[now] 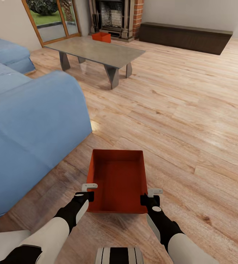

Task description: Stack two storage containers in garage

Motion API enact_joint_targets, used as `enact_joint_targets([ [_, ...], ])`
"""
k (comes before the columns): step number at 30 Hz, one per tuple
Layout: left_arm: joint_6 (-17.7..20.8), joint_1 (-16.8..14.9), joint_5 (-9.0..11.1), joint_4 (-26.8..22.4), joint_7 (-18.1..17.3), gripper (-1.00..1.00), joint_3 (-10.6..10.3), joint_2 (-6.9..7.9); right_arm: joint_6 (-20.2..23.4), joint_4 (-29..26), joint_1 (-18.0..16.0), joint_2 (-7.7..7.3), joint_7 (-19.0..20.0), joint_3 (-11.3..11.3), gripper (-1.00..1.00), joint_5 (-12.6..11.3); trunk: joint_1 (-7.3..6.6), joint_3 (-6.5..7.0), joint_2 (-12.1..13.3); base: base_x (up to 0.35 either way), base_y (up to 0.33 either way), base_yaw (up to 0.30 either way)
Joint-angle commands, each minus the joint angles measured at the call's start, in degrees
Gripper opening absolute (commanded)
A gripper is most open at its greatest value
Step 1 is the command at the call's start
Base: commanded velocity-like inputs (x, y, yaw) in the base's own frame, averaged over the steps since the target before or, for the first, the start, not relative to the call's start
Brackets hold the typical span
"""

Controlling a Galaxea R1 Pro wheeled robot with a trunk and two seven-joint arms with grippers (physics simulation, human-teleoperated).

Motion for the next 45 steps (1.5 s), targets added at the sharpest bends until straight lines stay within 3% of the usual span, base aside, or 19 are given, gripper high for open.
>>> enact_joint_targets([
  [1,0.49,-0.01,-0.57,-0.13,4.6,-1.0,-0.3,0.39,-0.2,0.06,-0.03,-0.11,-0.94,0.08,-1.0,0.01,-0.23,0.15,0.4,0.0,0.0,0.0],
  [45,0.58,-0.01,-0.57,-0.2,4.67,-1.0,-0.05,0.39,-0.57,-0.03,-0.03,-0.12,-0.69,-0.02,-1.0,0.01,-9.9,8.05,18.05,0.0,0.0,0.0],
])
